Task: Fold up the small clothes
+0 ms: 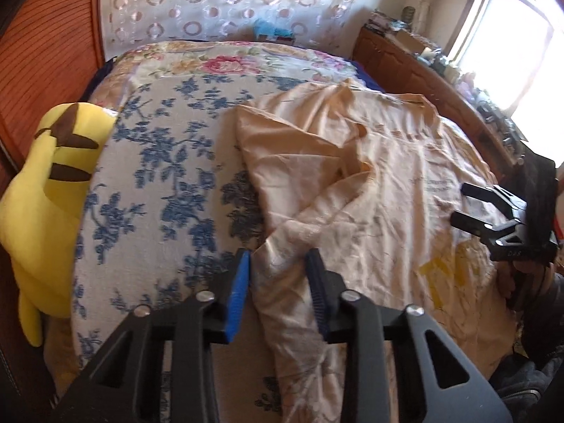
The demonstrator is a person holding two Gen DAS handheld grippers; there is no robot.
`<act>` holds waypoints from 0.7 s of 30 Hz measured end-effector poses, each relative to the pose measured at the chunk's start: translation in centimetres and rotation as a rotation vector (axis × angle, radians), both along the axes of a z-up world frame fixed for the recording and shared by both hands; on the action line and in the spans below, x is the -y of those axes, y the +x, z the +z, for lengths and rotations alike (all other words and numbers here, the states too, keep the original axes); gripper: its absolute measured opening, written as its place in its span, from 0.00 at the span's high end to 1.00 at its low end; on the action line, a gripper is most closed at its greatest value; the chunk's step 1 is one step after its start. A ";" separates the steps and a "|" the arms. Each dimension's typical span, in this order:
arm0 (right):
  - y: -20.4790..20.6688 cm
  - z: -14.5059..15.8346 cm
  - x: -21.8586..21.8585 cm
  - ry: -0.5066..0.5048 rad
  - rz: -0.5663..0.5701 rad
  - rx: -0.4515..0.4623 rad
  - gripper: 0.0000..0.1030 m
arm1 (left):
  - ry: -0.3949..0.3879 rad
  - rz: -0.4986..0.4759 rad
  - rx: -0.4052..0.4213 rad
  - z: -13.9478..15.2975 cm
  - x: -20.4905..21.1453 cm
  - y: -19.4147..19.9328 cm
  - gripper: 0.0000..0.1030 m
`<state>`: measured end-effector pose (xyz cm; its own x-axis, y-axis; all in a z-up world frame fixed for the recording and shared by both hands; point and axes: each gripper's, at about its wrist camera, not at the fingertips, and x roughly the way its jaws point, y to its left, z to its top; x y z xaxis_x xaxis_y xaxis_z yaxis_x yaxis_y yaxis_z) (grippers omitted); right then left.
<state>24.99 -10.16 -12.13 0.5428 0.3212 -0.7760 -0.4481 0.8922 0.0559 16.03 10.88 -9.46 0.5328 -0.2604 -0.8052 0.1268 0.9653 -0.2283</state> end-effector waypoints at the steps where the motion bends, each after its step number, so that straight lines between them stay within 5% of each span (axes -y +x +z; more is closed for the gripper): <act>1: 0.1 0.0 0.0 0.002 -0.001 0.000 0.01 | 0.003 -0.003 0.008 0.1 0.1 0.0 0.82; 2: 0.1 0.0 0.1 0.003 -0.002 0.000 0.01 | 0.003 -0.003 0.014 0.3 0.1 -0.1 0.95; 4: 0.1 0.0 0.2 0.004 -0.002 0.000 0.01 | 0.015 0.002 0.042 0.9 0.3 -0.5 0.98; 14: 0.0 0.0 0.1 0.003 -0.002 0.000 0.01 | 0.008 -0.106 0.081 3.8 4.0 -2.7 0.98; 19: 0.0 0.0 0.1 0.002 -0.002 0.000 0.01 | -0.003 -0.151 0.072 3.9 5.7 -3.0 0.87; 21: 0.1 0.0 0.2 0.001 -0.002 0.000 0.01 | 0.006 -0.147 0.078 4.0 5.9 -3.1 0.73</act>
